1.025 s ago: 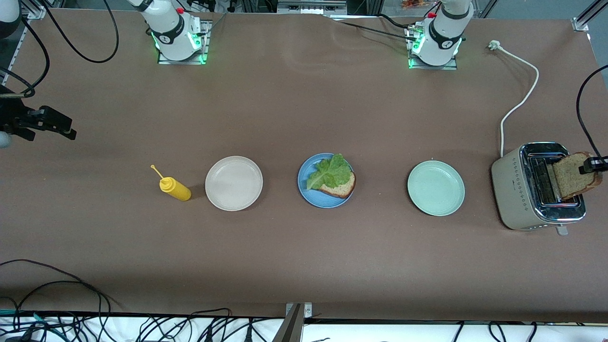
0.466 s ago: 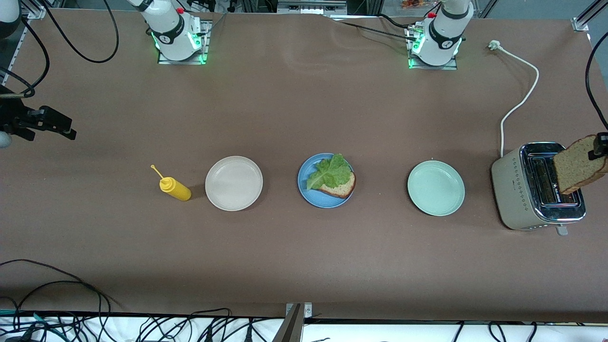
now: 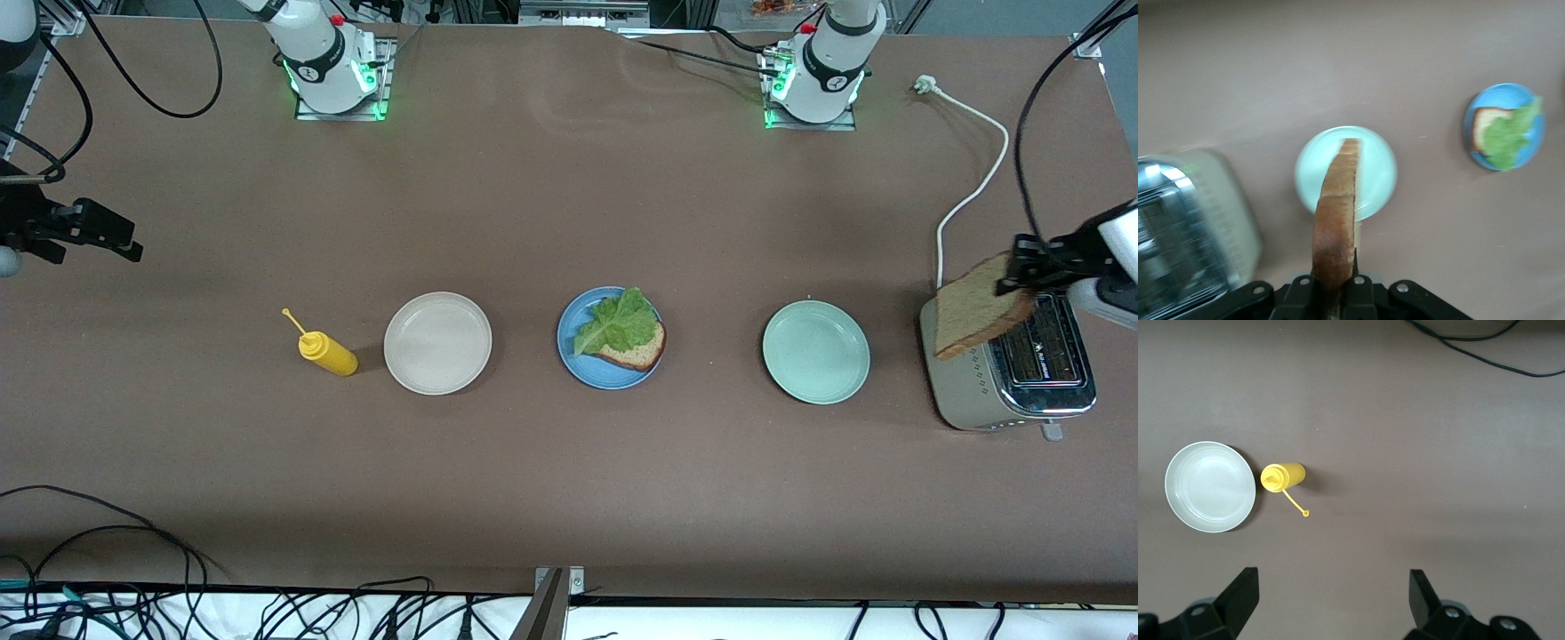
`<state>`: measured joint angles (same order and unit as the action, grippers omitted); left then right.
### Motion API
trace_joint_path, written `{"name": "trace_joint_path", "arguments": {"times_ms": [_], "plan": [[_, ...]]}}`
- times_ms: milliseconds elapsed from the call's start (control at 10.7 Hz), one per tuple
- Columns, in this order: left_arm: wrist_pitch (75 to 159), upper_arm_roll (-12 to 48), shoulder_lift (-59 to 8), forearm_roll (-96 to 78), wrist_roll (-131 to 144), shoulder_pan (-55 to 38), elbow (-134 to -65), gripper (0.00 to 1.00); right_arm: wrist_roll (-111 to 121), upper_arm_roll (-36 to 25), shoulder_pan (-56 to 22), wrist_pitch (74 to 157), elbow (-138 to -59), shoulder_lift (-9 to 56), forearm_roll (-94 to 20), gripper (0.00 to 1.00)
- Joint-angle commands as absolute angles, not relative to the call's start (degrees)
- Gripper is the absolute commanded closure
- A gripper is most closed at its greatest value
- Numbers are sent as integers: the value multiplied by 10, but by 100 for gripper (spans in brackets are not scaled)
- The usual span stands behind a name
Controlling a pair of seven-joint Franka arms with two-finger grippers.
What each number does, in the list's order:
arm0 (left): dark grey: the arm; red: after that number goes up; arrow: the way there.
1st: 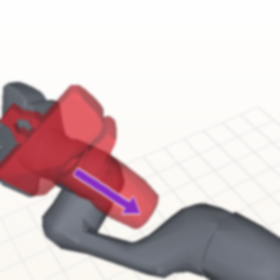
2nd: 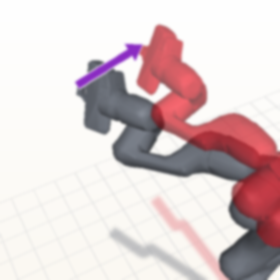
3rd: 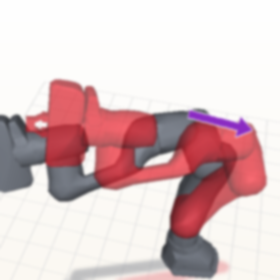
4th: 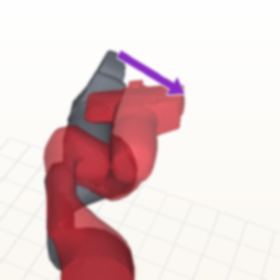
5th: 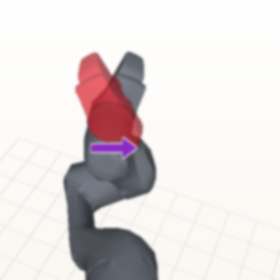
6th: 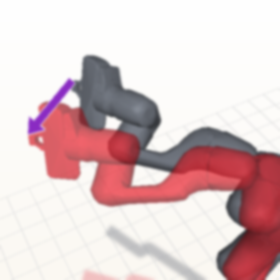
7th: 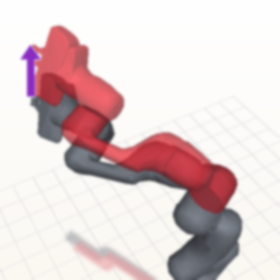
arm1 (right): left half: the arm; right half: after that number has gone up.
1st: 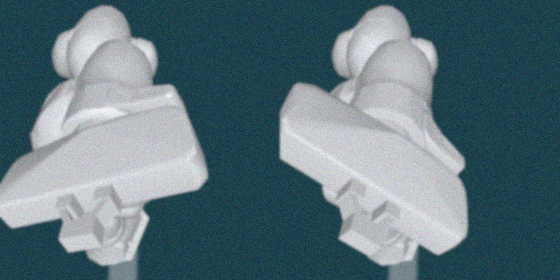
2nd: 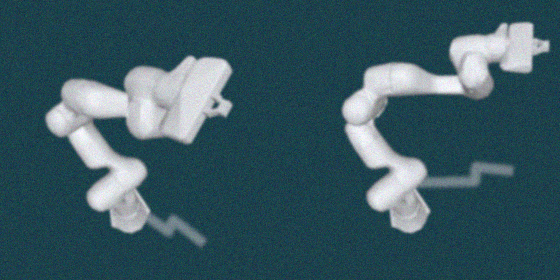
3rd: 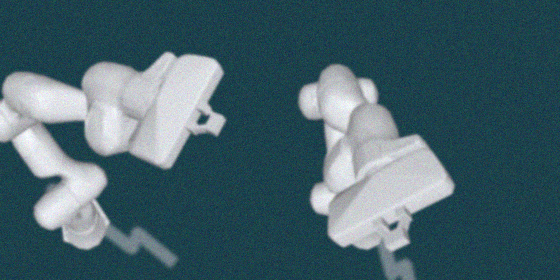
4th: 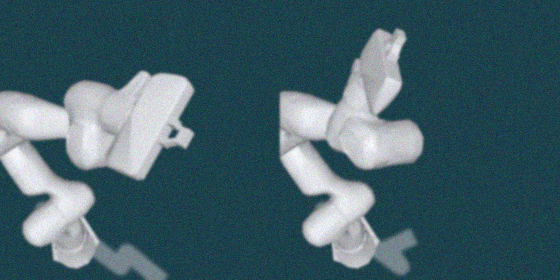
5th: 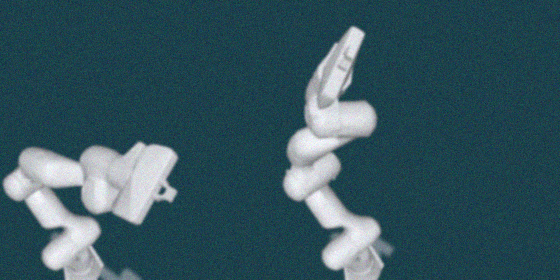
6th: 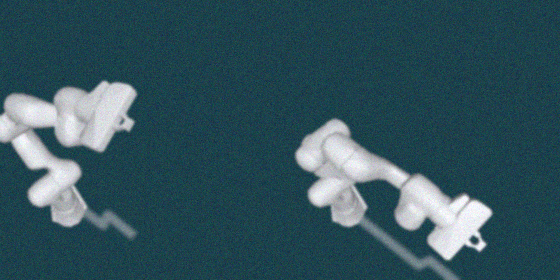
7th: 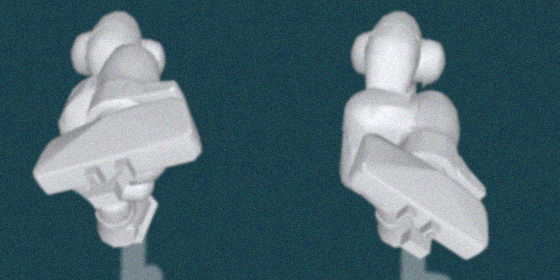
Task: Make sandwich in blue plate with both arms
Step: 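Carry the bread slice with the left gripper over the blue plate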
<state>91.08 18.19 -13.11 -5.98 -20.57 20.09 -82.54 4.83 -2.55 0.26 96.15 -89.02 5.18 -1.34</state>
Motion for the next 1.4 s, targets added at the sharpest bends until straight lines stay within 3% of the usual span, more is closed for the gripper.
{"name": "trace_joint_path", "arguments": {"times_ms": [0, 466, 1304], "plan": [[905, 202, -159, -136, -186, 167, -825, 100, 51, -25, 5, 956, -877, 56, -15, 0], [906, 201, -231, -276, -174, 86, -828, 100, 51, -25, 5, 956, -877, 56, -15, 0], [927, 204, -381, -511, -251, 43, -838, 100, 51, -25, 5, 957, -877, 56, -15, 0]]}}
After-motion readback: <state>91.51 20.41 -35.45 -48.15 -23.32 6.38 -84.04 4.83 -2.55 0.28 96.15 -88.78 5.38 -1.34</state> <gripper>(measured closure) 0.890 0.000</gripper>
